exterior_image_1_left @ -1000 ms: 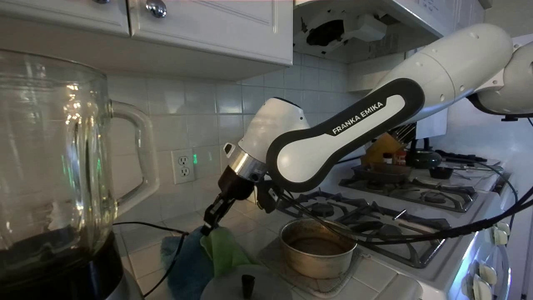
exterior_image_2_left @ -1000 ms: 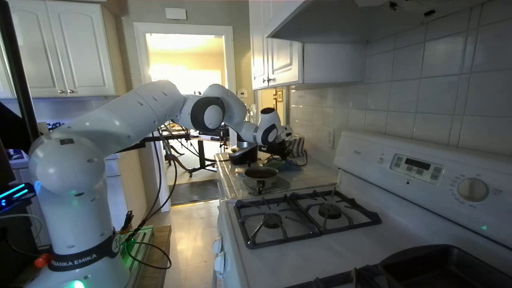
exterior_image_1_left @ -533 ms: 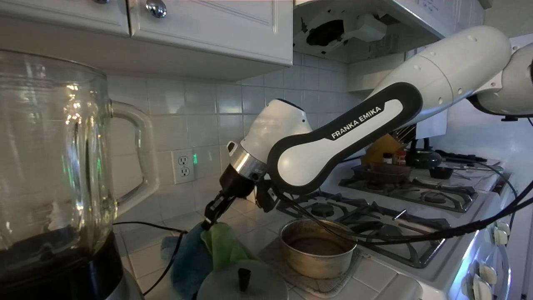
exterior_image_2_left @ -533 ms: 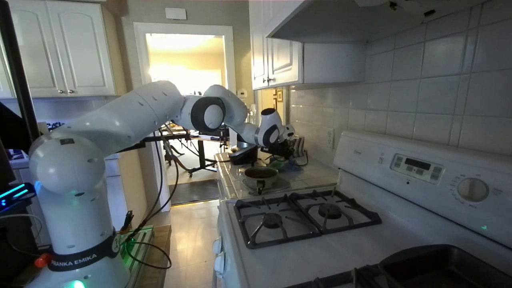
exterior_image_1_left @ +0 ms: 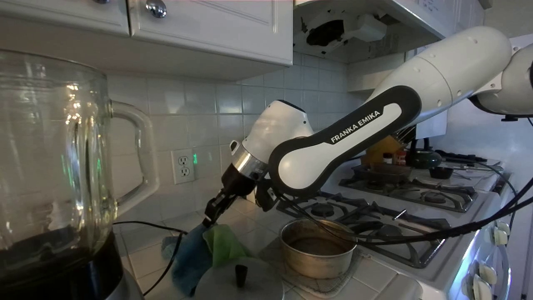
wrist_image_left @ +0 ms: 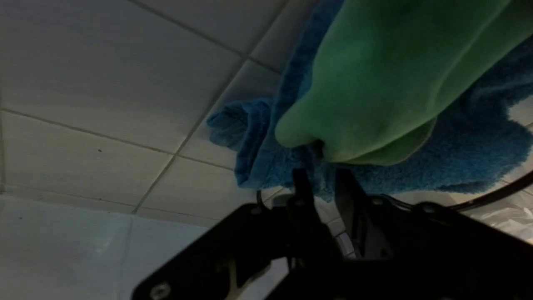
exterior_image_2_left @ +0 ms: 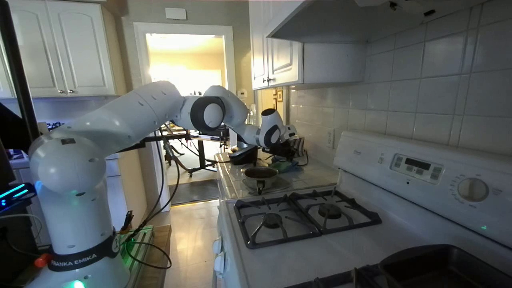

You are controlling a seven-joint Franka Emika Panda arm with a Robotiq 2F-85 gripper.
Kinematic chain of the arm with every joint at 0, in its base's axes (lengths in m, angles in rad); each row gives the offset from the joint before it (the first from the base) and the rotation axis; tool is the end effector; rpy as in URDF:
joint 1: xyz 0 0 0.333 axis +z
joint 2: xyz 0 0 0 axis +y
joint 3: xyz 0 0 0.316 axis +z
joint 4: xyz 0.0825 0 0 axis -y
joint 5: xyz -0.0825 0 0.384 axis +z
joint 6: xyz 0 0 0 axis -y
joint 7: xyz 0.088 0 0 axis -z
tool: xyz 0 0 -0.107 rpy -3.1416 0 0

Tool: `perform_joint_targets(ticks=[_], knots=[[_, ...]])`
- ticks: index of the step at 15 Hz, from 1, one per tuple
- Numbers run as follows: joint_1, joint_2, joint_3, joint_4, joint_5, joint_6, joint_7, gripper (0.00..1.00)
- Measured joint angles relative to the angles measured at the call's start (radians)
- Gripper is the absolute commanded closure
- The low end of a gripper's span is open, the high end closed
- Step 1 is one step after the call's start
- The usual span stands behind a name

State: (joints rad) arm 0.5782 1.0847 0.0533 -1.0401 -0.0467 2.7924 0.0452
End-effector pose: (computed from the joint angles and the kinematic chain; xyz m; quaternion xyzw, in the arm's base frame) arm 0.6745 0.4721 0.2469 -0.9052 -0.2701 -0.3087 0.1116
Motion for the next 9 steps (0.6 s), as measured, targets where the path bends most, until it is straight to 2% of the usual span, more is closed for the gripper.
perform_joint_targets(ticks=[6,7,9], knots=[[0.015,-0.058,0.029,-0.041,0.0,-0.035,-0.005,0.04],[0.018,-0.081,0.029,-0.065,0.0,-0.046,-0.005,0.0],[0.02,-0.136,0.02,-0.124,0.0,-0.073,-0.001,0.0]])
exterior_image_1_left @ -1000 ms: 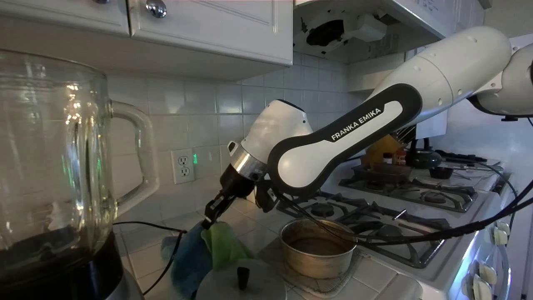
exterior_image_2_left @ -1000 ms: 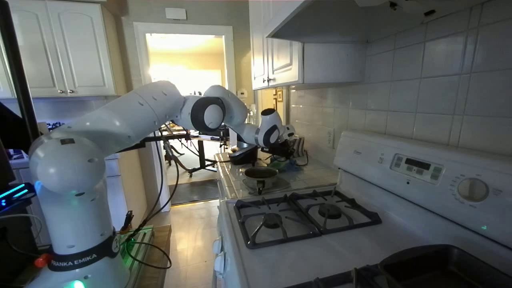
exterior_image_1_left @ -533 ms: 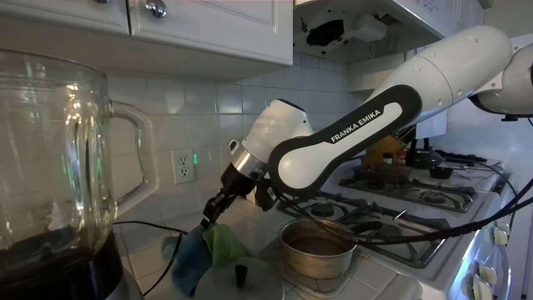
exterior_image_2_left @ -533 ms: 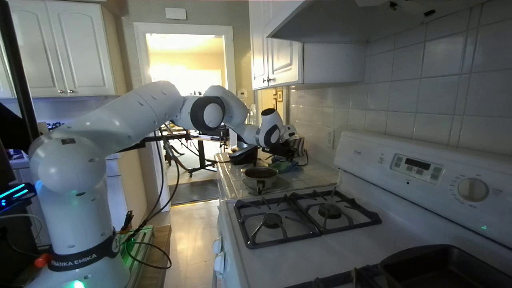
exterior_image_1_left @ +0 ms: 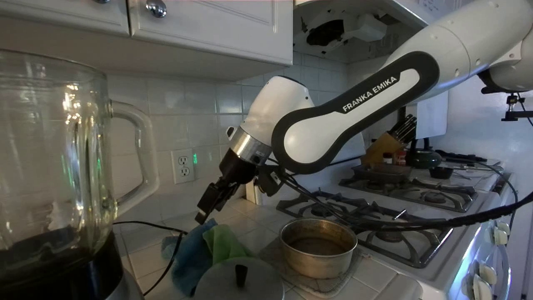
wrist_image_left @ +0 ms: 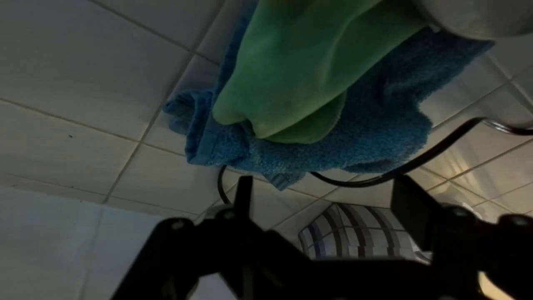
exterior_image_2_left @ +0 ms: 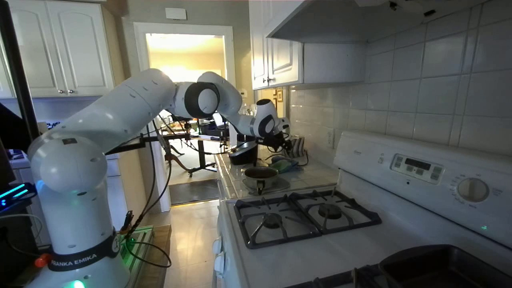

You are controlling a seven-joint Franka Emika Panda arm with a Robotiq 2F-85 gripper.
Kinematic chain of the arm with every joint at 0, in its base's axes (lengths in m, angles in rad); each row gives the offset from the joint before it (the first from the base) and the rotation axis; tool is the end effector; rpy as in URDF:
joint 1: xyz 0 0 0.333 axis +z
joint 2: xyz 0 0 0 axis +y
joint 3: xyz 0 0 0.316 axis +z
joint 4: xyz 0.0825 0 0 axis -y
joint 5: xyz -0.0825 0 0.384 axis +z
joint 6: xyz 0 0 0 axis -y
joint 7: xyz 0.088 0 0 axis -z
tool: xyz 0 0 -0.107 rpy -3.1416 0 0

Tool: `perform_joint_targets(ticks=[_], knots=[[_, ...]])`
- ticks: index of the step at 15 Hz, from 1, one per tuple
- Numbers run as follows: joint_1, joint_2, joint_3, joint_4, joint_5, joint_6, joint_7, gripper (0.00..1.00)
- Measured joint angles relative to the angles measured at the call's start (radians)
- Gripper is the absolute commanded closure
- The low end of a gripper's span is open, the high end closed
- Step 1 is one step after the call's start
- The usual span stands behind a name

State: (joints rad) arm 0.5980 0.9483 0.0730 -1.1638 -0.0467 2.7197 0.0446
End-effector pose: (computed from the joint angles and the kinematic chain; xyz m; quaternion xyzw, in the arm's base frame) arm 0.6466 0.4876 0.2866 -0.9092 -0.2882 -0.2783 0.1128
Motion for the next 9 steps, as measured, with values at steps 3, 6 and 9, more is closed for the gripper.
perform_joint_targets(ticks=[3,6,9], knots=[[-0.001,-0.075,-0.014,-0.085,0.0,-0.069,0.001,0.0],[-0.008,-0.126,0.004,-0.149,0.005,-0.167,-0.009,0.0],[-0.029,-0.157,0.055,-0.193,0.021,-0.246,-0.043,0.0]])
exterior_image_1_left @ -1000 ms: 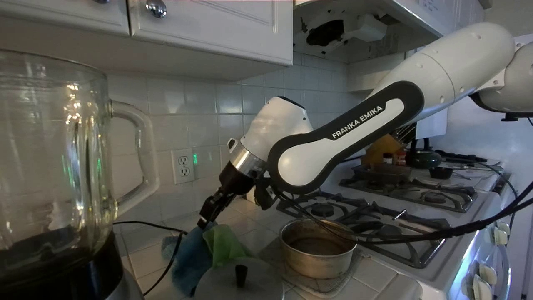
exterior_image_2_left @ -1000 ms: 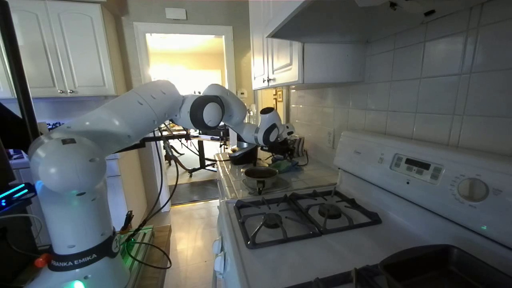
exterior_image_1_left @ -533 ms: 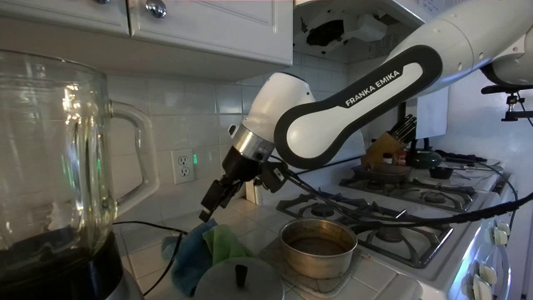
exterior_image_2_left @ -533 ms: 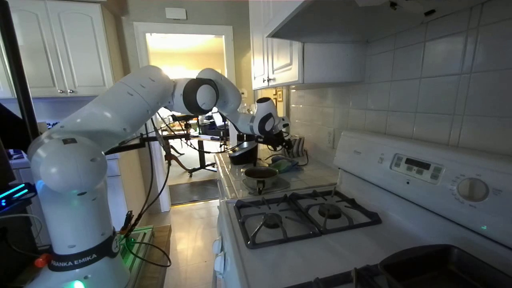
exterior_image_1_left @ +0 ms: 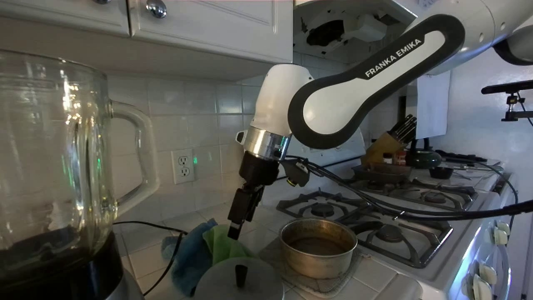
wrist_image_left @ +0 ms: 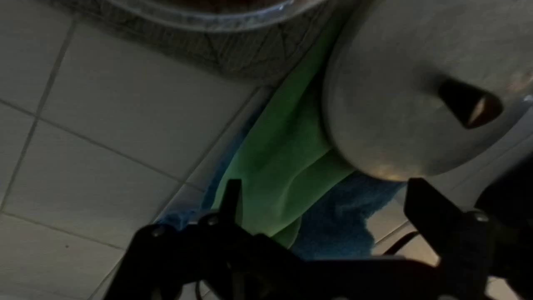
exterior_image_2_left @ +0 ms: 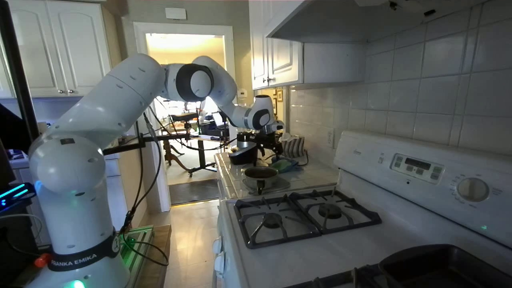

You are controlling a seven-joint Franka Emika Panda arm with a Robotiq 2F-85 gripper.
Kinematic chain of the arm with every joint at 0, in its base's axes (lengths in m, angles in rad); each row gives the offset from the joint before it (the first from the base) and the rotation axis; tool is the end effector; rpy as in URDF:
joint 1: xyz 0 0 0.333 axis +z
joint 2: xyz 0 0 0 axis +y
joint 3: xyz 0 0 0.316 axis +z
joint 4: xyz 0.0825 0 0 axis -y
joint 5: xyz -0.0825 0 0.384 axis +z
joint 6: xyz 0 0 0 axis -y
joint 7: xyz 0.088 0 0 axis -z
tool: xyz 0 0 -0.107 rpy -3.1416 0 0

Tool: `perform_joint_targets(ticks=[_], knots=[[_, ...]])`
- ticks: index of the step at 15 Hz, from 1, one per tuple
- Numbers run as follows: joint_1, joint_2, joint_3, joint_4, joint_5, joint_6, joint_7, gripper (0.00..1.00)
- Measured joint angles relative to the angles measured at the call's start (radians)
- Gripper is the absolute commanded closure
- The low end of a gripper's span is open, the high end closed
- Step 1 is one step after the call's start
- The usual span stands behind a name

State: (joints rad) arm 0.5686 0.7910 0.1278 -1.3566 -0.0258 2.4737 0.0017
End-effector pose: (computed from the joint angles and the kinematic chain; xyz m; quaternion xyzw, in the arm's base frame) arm 0.6042 0.4731 0.2864 -0.9326 -0.3192 -0.1443 0.0867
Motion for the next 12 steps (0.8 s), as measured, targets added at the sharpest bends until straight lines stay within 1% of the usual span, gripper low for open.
perform_joint_targets(ticks=[8,10,12], knots=[[-0.091,-0.032,0.156,-0.071,0.084,-0.073,-0.131,0.0],[-0.11,-0.03,0.182,-0.083,0.084,-0.077,-0.142,0.0],[-0.116,-0.024,0.19,-0.084,0.084,-0.072,-0.152,0.0]])
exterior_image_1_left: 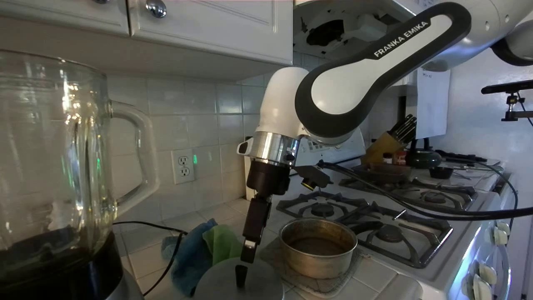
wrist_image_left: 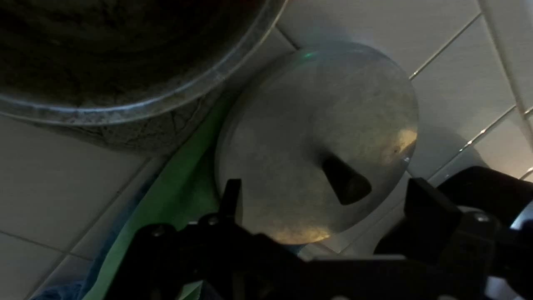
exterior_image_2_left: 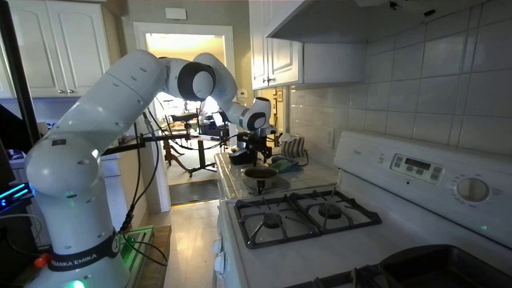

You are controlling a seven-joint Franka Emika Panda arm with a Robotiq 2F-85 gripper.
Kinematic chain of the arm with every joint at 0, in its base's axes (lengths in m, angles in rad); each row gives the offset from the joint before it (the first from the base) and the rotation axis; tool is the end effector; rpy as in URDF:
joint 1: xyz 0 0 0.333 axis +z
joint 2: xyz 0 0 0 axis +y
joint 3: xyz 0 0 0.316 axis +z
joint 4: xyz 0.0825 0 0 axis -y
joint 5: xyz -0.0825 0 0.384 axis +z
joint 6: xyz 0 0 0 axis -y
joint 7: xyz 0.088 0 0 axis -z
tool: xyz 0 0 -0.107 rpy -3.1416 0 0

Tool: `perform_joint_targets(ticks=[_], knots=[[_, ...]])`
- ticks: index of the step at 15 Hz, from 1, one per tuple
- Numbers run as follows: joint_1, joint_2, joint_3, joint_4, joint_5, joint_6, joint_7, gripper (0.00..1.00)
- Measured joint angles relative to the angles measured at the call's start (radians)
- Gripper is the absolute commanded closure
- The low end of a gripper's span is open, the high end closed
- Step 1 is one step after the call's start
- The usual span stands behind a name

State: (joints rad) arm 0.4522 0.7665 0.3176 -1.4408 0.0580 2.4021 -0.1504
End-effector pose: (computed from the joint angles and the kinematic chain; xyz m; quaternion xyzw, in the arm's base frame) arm 0.5688 0.4818 0.2742 -0.9132 -0.3712 -0.0691 0.1536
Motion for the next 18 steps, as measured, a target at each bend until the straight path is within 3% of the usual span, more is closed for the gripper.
perform_joint_targets(ticks=[8,9,18], knots=[[-0.002,0.034,0.031,0.0,0.0,0.072,-0.036,0.02],[-0.002,0.037,0.036,0.0,0.0,0.077,-0.037,0.2],[-0.004,0.05,0.053,0.0,0.0,0.122,-0.038,0.81]])
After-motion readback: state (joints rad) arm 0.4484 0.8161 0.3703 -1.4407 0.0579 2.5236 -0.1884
